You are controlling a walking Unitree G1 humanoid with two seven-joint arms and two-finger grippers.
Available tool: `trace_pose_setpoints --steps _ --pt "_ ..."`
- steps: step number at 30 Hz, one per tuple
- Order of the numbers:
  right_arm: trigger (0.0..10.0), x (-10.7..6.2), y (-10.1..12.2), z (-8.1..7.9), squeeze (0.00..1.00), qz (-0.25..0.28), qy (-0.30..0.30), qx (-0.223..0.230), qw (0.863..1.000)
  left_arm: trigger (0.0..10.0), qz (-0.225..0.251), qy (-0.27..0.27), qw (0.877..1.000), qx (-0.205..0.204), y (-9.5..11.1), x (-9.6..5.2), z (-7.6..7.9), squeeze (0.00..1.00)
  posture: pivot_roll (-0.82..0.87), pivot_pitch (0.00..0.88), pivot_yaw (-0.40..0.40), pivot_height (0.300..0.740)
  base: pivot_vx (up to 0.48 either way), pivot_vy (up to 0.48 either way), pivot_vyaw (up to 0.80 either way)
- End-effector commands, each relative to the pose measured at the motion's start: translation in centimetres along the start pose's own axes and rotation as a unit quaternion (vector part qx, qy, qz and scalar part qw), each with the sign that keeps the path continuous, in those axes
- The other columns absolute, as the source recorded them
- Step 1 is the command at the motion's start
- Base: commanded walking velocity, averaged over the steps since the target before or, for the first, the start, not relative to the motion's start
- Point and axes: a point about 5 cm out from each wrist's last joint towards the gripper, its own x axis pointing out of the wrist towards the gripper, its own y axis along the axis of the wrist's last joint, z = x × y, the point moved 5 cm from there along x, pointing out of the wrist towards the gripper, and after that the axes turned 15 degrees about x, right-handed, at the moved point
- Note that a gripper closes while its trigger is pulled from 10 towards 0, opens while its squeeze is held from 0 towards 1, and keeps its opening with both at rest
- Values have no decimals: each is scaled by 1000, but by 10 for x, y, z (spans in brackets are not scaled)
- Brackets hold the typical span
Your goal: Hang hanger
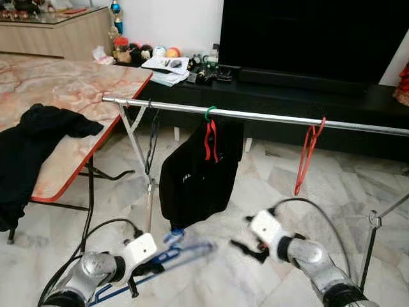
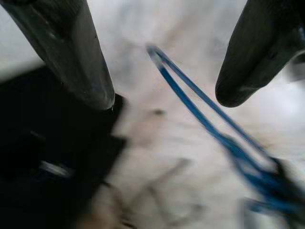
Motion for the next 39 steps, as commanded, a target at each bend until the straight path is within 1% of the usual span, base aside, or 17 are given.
trace_pose_setpoints --steps 1,2,3,6,7,8,9,11,12,15,19,22,25,29,33,39 --pt "10000 -3 3 -11 0 -3 56 -15 998 10000 10 -21 999 24 10 -4 -6 0 43 0 -37 740 0 0 0" --pt "10000 -4 5 -18 0 -5 91 -24 996 10000 21 -35 999 33 19 -5 -7 0 46 0 -41 740 0 0 0" --pt "10000 -4 6 -20 0 -2 100 -26 995 10000 25 -38 998 38 22 -5 -8 0 48 0 -43 740 0 0 0" --pt "10000 -3 8 -20 0 -1 103 -29 994 10000 30 -44 997 47 28 -5 -10 0 52 0 -48 740 0 0 0" --pt "10000 -3 10 -21 0 2 106 -37 994 10000 36 -50 997 53 33 -7 -10 0 54 0 -52 740 0 0 0" --pt "10000 -1 12 -22 0 0 112 -45 993 10000 49 -62 994 74 46 -9 -11 0 58 0 -54 740 0 0 0" --pt "10000 -1 12 -23 0 -1 118 -49 992 10000 53 -70 993 83 51 -11 -10 0 63 0 -58 740 0 0 0" --pt "10000 -1 12 -24 0 -3 125 -51 991 10000 53 -78 991 95 56 -13 -9 0 63 0 -58 740 0 0 0" --pt "10000 0 16 -22 0 2 115 -60 992 10000 54 -79 990 104 61 -16 -11 0 64 0 -61 740 0 0 0" --pt "10000 2 20 -21 0 7 106 -80 991 10000 53 -77 989 118 67 -18 -13 0 66 0 -66 740 0 0 0" --pt "10000 2 18 -23 0 7 115 -79 990 10000 55 -81 988 121 72 -21 -11 0 71 0 -71 740 0 0 0" --pt "10000 4 18 -22 0 10 102 -85 991 10000 59 -87 986 130 79 -24 -10 0 73 0 -73 740 0 0 0" --pt "10000 6 21 -20 0 20 94 -65 993 10000 59 -77 987 127 82 -23 -13 0 78 0 -75 740 0 0 0" --pt "10000 8 9 -34 0 1 131 -58 990 10000 60 -76 987 127 84 -23 -12 0 82 0 -75 740 0 0 0" --pt "10000 12 8 -38 0 9 135 -43 990 10000 74 -80 986 125 91 -25 -11 0 89 0 -75 740 0 0 0" --pt "10000 15 5 -43 0 9 140 -41 989 10000 80 -85 984 133 97 -28 -12 0 96 0 -71 740 0 0 0"
